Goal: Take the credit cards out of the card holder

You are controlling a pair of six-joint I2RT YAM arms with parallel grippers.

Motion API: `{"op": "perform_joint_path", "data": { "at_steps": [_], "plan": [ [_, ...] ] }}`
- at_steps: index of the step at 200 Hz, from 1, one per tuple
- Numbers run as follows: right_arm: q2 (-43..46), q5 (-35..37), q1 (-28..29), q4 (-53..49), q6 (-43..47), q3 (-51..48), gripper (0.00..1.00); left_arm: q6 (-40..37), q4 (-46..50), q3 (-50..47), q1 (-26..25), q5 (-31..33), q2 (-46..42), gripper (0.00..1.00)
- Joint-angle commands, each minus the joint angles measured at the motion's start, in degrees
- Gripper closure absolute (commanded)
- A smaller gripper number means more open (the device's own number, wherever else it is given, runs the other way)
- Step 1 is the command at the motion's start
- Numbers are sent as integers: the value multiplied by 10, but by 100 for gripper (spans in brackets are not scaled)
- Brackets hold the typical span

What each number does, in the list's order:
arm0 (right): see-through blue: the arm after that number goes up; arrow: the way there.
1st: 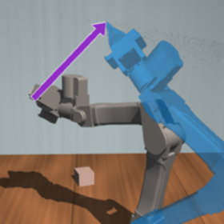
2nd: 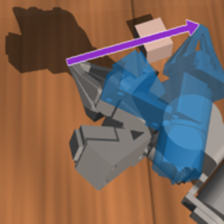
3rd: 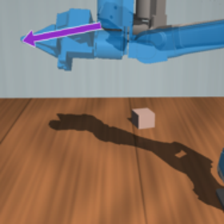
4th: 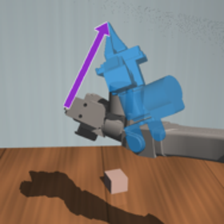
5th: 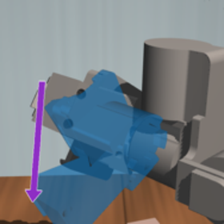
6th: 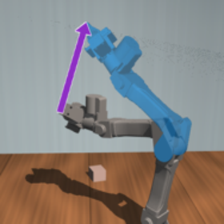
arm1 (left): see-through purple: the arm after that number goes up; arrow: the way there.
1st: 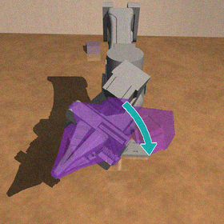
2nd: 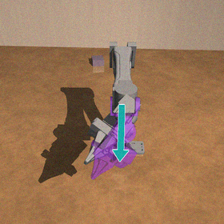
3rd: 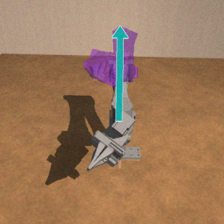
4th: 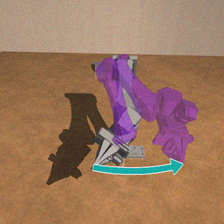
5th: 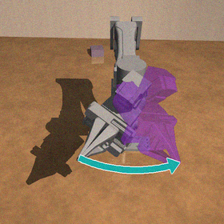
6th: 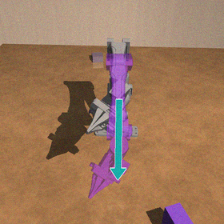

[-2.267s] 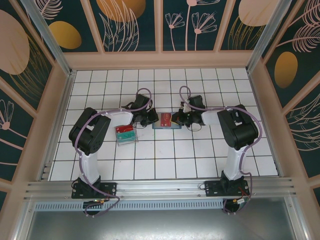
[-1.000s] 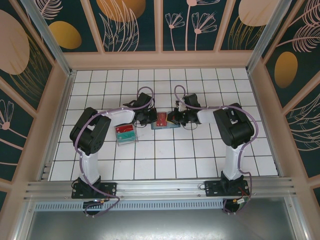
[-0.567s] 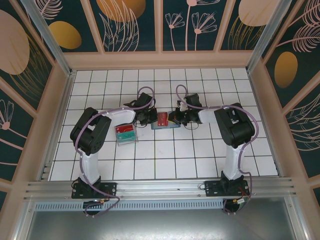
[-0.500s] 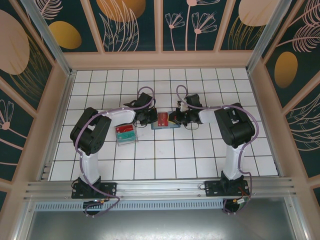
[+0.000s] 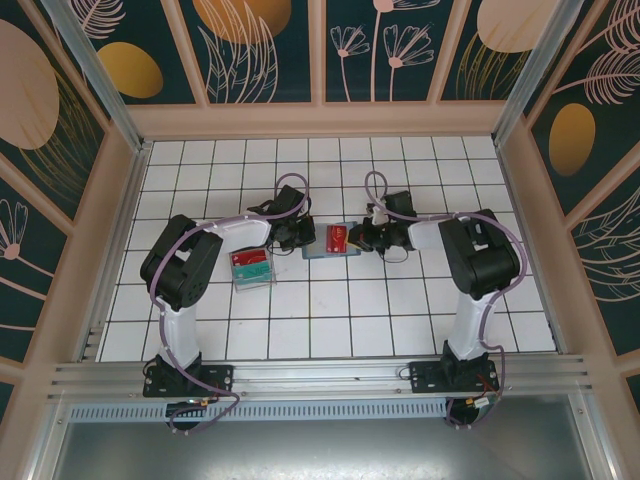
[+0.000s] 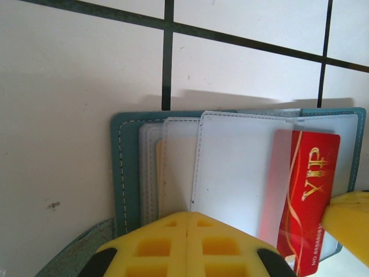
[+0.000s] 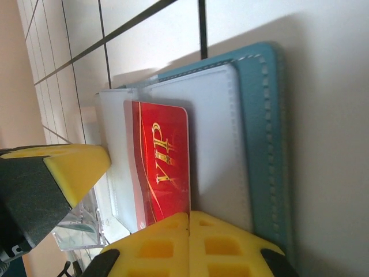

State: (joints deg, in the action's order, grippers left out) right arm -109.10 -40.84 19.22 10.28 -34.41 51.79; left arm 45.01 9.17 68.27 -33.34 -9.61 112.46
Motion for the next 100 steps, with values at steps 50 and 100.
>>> {"op": "perform_joint_path", "data": {
  "at_steps": [50, 100],
  "plan": [
    [65, -22, -39, -29, 37, -20, 100, -4, 66, -7, 3, 24, 21, 100],
    [110, -26, -51, -47, 41, -17, 100, 21, 40, 32, 2, -24, -26, 78]
  ]
}}
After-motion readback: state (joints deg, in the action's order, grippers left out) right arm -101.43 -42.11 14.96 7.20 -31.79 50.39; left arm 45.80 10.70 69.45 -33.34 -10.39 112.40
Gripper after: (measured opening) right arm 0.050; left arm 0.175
